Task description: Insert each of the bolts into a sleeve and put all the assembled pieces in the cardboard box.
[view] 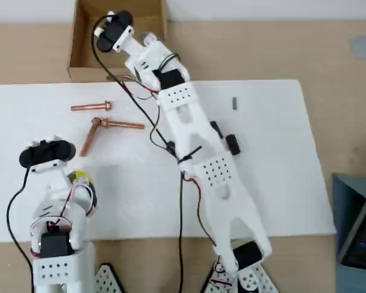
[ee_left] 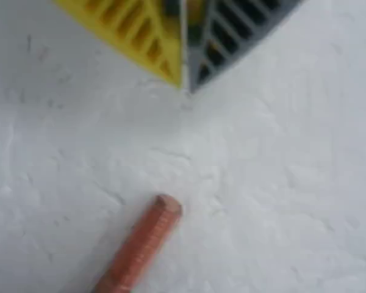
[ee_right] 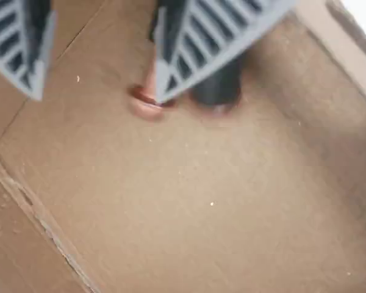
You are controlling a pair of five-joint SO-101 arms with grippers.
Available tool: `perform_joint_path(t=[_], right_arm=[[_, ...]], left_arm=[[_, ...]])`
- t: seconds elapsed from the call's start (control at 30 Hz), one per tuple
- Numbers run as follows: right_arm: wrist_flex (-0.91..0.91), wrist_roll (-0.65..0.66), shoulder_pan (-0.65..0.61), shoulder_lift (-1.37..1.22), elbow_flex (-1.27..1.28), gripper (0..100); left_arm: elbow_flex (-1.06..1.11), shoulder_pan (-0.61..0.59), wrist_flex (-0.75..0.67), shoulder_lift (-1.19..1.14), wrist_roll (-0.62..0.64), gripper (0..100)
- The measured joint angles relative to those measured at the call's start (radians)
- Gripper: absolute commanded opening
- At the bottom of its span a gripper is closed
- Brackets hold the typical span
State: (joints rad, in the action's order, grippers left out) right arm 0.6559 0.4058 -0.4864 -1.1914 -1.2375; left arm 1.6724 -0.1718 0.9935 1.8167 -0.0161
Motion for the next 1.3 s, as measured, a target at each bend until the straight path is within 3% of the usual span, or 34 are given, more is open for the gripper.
perform_joint_path(t=[0.37,0.63,0.9,1.3], right_arm=[[0.064,0.0,0.0,0.005,0.0,14.1],[0.285,0.0,0.02,0.112,0.0,13.8],[0.577,0.0,0.041,0.272,0.0,1.2],[1.033,0.0,0.041,0.456,-0.011,0.9]], left_arm=[[0.0,0.0,0.0,0.0,0.0,0],[0.0,0.0,0.0,0.0,0.0,0],[0.0,0.0,0.0,0.0,0.0,0],[0.0,0.0,0.0,0.0,0.0,0]])
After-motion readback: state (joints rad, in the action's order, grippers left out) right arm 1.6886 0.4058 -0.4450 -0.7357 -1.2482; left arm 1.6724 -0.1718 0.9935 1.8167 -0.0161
